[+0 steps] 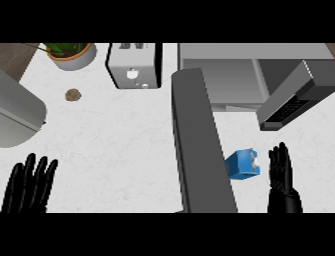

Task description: Pick up the milk, place it into the microwave and close the microwave

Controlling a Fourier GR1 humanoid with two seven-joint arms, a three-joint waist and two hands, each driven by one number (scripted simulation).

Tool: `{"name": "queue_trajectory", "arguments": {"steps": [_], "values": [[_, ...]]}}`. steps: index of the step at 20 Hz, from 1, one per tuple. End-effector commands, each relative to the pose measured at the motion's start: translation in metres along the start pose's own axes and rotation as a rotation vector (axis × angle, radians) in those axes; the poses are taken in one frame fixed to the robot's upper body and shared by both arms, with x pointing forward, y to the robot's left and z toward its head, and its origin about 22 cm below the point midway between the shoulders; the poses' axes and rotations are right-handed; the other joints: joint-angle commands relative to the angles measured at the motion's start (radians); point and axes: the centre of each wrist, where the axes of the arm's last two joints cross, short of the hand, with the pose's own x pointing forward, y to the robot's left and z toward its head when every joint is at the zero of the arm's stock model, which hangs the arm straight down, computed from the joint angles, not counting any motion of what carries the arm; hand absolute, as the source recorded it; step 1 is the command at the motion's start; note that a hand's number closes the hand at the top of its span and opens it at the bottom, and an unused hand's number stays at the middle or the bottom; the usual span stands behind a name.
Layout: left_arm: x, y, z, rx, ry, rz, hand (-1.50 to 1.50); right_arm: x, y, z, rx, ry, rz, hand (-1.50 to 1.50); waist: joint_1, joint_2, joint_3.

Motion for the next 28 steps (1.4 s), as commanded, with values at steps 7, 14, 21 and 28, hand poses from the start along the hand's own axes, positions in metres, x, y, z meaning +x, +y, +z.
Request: {"name": "queue_trajectory", "arguments": {"steps": [7,14,21,28], "values": [[0.005,0.023,0.03,0.005,-0.025,0.012,-1.5,-0.058,-0.023,0.004,-0.033,0.03,0.053,-1.5,0.002,0.002,0.0],[-0.004,0.002,0.029,-0.007,-0.01,0.01,-1.5,-0.104,-0.029,0.006,-0.04,0.02,0.059,-1.5,0.003,0.003,0.0],[0.006,0.008,0.032,-0.009,0.006,0.016,-1.5,-0.122,-0.011,0.01,0.002,0.011,0.1,-1.5,0.004,0.003,0.0],[0.005,0.012,0.026,0.007,0.001,0.008,-1.5,-0.127,-0.033,-0.012,0.03,-0.051,0.041,-1.5,0.002,0.003,0.0]]}}
